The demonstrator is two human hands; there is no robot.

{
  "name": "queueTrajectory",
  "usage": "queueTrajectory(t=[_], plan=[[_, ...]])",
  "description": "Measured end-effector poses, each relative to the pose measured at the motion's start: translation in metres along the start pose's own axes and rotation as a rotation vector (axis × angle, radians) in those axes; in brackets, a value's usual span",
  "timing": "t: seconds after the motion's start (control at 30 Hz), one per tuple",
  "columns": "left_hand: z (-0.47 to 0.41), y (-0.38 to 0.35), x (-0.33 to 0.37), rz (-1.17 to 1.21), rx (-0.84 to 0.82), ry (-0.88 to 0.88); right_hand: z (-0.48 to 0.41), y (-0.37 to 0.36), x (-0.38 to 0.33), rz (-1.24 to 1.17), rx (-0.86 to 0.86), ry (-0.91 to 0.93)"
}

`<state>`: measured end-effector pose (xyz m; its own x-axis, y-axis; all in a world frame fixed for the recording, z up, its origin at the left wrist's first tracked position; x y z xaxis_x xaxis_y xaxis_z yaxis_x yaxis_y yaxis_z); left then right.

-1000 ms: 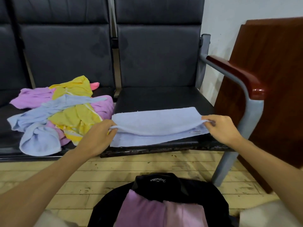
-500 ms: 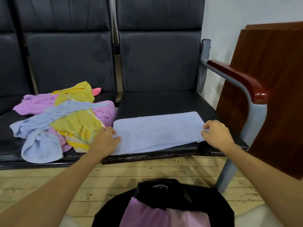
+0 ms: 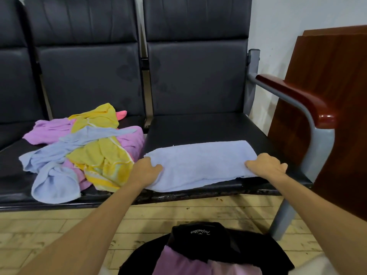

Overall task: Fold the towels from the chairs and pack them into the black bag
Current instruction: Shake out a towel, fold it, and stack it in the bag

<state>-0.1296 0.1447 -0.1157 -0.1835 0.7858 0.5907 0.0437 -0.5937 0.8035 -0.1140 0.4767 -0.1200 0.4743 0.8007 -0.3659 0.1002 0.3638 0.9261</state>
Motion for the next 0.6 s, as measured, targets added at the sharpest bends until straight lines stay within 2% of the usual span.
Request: queueTrajectory(t=[0.07, 0.13, 0.23, 0.3, 0.43, 0.5, 0.6], plan=[[0.005, 0.000, 0.004, 0.425, -0.054, 0.026, 0.004, 0.002, 0.002, -0.157, -0.030, 0.035], [0.010, 0.000, 0.005, 0.742, -0.167, 0.130, 0.009, 0.007, 0.005, -0.401, -0.027, 0.066], [0.022, 0.005, 0.008, 1.019, -0.265, 0.280, 0.015, 0.016, 0.014, -0.706, -0.079, 0.000], [0.030, 0.013, 0.011, 1.141, -0.290, 0.319, 0.017, 0.018, 0.021, -0.780, -0.176, -0.086], [0.034, 0.018, 0.011, 1.203, -0.256, 0.301, 0.024, 0.020, 0.029, -0.940, -0.263, -0.087], [0.034, 0.017, 0.015, 1.113, -0.216, 0.290, 0.027, 0.023, 0.030, -0.960, -0.248, -0.062], [0.037, 0.016, 0.036, 0.938, -0.174, 0.197, 0.025, 0.025, 0.033, -0.842, -0.204, 0.018]])
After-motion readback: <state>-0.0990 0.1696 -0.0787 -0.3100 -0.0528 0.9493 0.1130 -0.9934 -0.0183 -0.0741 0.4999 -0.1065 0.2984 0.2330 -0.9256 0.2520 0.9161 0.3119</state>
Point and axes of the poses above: each hand's wrist, its own z-axis away from the middle knuckle, its own y-axis out of the back of the hand, x = y × z, the point moved 2 cm from there along -z, towards the middle knuckle, and after that the axes turned 5 degrees about y, right-handed, at the moved point
